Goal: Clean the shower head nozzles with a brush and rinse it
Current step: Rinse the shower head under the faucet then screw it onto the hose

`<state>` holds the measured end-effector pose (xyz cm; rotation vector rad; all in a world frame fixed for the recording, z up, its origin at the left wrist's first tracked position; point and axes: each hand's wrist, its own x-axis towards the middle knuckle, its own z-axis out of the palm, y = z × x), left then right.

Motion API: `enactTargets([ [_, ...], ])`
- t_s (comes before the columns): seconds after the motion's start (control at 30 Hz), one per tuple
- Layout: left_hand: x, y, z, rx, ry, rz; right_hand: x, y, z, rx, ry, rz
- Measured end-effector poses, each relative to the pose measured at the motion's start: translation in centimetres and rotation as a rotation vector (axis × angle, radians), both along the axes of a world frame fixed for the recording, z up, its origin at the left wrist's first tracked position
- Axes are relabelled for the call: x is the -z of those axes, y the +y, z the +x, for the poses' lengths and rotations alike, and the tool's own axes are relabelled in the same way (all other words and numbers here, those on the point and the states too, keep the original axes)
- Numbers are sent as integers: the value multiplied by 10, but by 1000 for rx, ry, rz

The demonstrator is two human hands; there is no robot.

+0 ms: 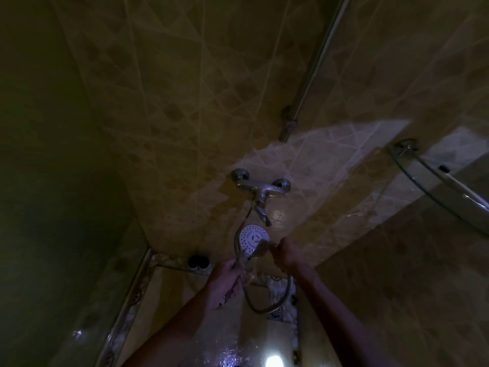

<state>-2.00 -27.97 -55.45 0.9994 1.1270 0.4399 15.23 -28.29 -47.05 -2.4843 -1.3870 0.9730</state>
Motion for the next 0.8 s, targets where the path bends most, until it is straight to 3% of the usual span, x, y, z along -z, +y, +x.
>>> enactTargets([
  [0.33,-1,2,4,16,6,14,15,-9,-19,-144,-100,-41],
  [0.6,8,10,2,18,16,-16,11,0,8,5,-84,-4],
  [0.8,8,11,1,22,17,16,23,-17,-5,-70,-119,-49],
])
